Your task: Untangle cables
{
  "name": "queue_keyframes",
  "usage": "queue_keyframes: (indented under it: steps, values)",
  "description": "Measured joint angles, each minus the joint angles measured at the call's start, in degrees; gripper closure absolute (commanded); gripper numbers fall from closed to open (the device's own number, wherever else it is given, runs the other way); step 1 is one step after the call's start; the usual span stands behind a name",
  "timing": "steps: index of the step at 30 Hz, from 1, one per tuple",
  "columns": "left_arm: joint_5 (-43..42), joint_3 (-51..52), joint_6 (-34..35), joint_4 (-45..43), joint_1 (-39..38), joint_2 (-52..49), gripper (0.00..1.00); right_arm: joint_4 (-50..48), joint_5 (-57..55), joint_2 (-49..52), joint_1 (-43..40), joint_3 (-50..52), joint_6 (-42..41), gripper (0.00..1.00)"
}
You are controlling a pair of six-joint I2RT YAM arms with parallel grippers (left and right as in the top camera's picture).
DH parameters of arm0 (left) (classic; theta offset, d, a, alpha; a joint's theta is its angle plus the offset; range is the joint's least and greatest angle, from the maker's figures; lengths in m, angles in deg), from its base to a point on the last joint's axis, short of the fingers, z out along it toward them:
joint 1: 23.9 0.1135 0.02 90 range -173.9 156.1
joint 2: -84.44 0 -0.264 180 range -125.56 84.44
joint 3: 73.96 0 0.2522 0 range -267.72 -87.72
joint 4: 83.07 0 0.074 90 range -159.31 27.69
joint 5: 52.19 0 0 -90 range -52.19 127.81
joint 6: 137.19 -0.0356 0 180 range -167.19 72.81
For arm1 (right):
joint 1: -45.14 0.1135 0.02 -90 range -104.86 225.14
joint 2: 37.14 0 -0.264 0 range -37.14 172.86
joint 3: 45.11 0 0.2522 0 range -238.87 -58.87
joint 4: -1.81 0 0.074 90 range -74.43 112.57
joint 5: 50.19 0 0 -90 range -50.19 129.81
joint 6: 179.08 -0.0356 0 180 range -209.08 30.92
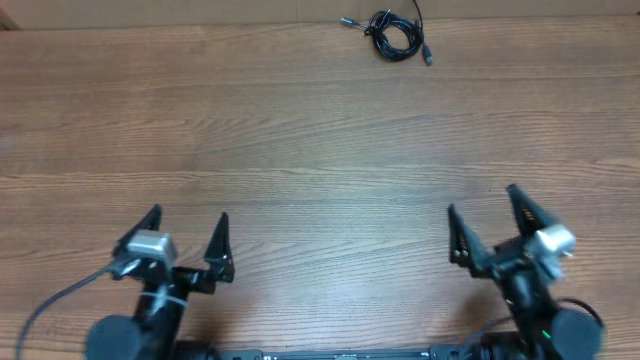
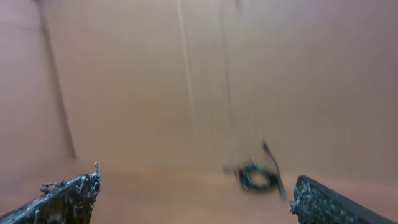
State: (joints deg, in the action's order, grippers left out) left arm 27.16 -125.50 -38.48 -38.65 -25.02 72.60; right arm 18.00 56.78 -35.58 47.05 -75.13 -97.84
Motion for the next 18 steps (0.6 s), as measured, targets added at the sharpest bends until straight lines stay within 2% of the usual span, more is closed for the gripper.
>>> queue_keyframes:
  steps: [6,10,13,17,18]
  values:
    - [-7.3,-33.8,-0.8,20.9,0.0,-21.8,0.00,6.1,0.9,6.2,0.0,-21.7,-0.3,0.00]
    - [-12.5,-57.8,-3.1,39.7,0.0,-38.9,0.00,16.9,1.1,14.0,0.0,-35.0,0.3,0.00]
    - [-15.8,-70.8,-3.6,48.9,0.0,-49.4,0.01,26.4,1.0,20.7,0.0,-43.7,1.3,0.00]
    - [-20.7,-80.0,-4.3,55.3,0.0,-59.2,0.01,40.8,1.1,31.4,0.0,-55.0,2.3,0.00]
    - [-21.8,-80.4,-4.4,56.2,0.0,-60.5,0.20,44.2,1.2,34.3,0.0,-57.7,2.4,0.00]
